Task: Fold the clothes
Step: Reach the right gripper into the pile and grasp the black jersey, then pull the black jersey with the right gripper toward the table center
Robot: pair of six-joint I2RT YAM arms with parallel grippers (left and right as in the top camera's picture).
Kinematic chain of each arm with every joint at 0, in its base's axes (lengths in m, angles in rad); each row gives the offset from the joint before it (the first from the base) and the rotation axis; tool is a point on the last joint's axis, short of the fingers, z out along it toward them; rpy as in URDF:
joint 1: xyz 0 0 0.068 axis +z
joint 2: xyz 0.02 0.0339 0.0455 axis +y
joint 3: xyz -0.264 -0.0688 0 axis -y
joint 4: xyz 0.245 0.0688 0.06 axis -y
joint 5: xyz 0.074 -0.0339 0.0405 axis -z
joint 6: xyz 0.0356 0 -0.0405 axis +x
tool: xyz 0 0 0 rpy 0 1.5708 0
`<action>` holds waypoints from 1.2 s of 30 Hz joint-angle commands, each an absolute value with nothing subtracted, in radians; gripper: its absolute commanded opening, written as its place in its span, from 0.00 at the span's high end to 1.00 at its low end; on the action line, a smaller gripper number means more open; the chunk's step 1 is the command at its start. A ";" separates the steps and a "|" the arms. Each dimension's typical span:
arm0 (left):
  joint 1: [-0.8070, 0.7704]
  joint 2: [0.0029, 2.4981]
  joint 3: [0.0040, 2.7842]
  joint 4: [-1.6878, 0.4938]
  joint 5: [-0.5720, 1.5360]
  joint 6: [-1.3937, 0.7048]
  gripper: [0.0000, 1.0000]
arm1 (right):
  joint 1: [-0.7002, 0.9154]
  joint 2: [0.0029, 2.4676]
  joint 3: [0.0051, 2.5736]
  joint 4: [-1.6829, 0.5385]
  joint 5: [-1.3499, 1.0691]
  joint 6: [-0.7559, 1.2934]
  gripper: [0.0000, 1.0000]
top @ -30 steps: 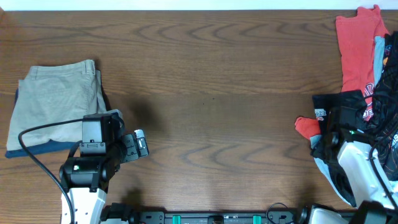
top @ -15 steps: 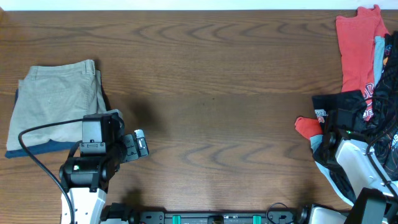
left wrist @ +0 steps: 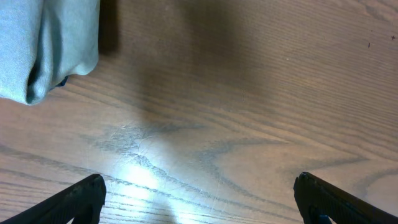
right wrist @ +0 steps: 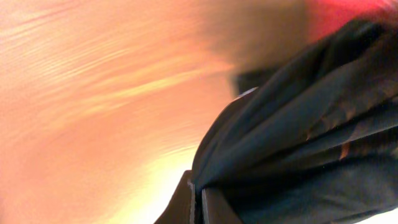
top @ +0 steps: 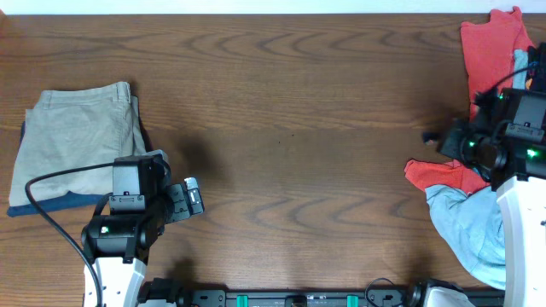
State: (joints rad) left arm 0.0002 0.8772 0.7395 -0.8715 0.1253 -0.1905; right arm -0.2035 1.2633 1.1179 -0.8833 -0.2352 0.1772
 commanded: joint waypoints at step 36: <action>-0.161 1.088 0.747 -0.693 0.464 -0.422 0.02 | 0.232 1.287 1.093 -1.056 0.131 0.317 0.01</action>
State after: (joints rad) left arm -0.1062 1.0271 0.7395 -0.7097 0.4171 -0.4049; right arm 0.2718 1.2896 1.0908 -1.0389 0.1036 0.3035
